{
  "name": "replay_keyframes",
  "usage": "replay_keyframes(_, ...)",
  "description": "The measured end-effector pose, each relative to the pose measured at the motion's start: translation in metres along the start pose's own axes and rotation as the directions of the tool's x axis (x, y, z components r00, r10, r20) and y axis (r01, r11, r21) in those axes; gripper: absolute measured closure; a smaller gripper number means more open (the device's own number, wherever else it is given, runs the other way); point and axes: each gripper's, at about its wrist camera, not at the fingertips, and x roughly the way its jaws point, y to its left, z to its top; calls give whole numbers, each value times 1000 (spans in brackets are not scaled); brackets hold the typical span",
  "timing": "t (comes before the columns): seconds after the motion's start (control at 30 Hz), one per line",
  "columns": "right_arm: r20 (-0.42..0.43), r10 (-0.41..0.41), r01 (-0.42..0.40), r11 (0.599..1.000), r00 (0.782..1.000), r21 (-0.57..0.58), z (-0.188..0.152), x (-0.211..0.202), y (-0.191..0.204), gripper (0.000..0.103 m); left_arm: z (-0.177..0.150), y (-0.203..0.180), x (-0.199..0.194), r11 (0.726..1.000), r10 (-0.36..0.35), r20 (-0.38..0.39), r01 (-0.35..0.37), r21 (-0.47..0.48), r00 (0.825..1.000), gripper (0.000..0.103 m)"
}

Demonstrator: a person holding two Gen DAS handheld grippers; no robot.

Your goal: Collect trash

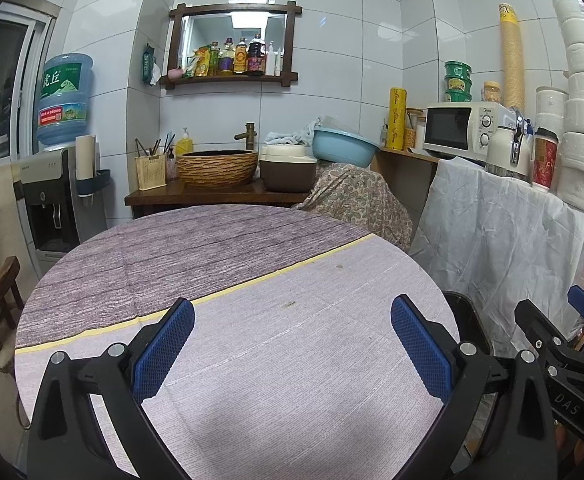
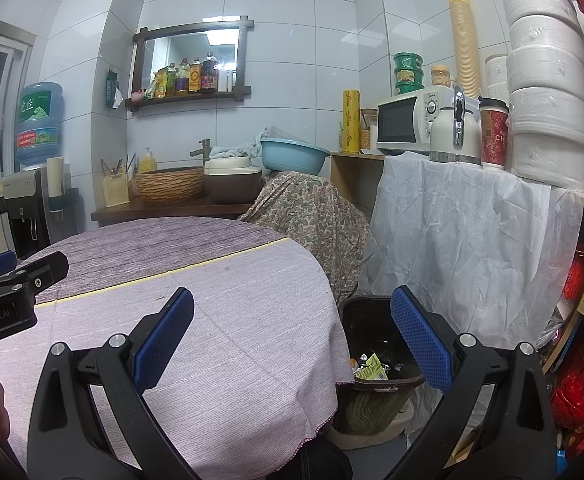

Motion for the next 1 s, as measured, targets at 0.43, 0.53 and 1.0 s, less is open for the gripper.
replay_keyframes(0.43,0,0,0,1000,1000,0,0,0,1,6,1,0,0,1000,1,0,-1,-1,1000,6)
replay_keyframes(0.53,0,-1,1,1000,1000,0,0,0,1,6,1,0,0,1000,2,0,-2,-1,1000,6)
replay_keyframes(1.0,-1,-1,1,1000,1000,1,1,0,1,6,1,1,1,1000,-2,-2,2,-2,1000,5)
